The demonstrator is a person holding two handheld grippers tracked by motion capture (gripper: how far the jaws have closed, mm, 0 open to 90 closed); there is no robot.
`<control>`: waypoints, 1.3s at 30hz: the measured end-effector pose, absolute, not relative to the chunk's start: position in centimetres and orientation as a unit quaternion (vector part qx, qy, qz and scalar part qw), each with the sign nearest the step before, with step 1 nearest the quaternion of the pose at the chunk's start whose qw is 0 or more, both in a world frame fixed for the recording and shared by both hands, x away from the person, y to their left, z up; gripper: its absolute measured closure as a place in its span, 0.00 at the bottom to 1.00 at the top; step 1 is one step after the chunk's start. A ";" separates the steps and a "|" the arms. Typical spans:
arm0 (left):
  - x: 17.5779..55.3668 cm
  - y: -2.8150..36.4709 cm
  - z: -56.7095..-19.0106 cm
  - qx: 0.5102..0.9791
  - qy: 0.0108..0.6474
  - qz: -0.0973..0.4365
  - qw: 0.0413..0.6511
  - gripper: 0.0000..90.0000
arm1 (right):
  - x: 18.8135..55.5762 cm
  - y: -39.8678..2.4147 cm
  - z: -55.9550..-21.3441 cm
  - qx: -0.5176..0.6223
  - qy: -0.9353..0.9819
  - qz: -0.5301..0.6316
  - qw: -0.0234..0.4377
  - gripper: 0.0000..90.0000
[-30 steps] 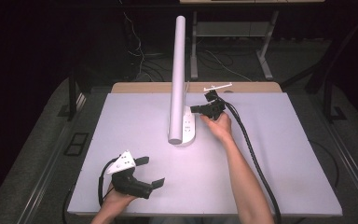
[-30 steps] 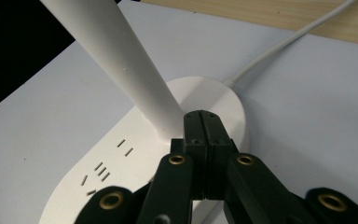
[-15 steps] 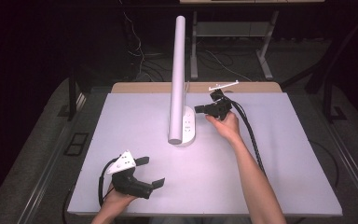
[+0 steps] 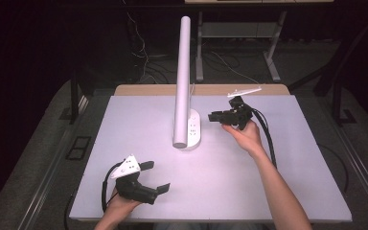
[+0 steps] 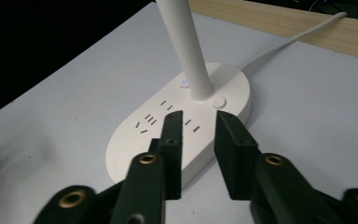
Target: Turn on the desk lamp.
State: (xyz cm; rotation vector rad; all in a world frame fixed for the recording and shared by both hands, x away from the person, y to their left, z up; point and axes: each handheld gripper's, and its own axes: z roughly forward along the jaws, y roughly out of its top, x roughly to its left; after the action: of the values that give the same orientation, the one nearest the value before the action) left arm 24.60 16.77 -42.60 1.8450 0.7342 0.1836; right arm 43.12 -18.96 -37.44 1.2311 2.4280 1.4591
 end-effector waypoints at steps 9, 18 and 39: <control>24.6 16.6 -42.7 0.778 0.309 0.077 0.542 0.00 | 40.1 -21.3 -36.9 0.402 0.781 0.476 0.044 0.28; 24.6 16.6 -42.7 0.780 0.307 0.077 0.539 0.00 | 36.6 -23.0 -37.1 0.398 0.789 0.467 0.045 0.00; 24.5 16.5 -42.7 0.781 0.309 0.079 0.537 0.00 | 28.7 -27.5 -38.8 0.414 0.771 0.479 0.066 0.00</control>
State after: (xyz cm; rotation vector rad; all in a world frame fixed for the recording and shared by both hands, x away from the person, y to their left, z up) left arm 24.55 16.53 -42.69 1.8584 0.7356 0.1882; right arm 28.72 -27.51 -38.79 1.2480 2.3257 1.4455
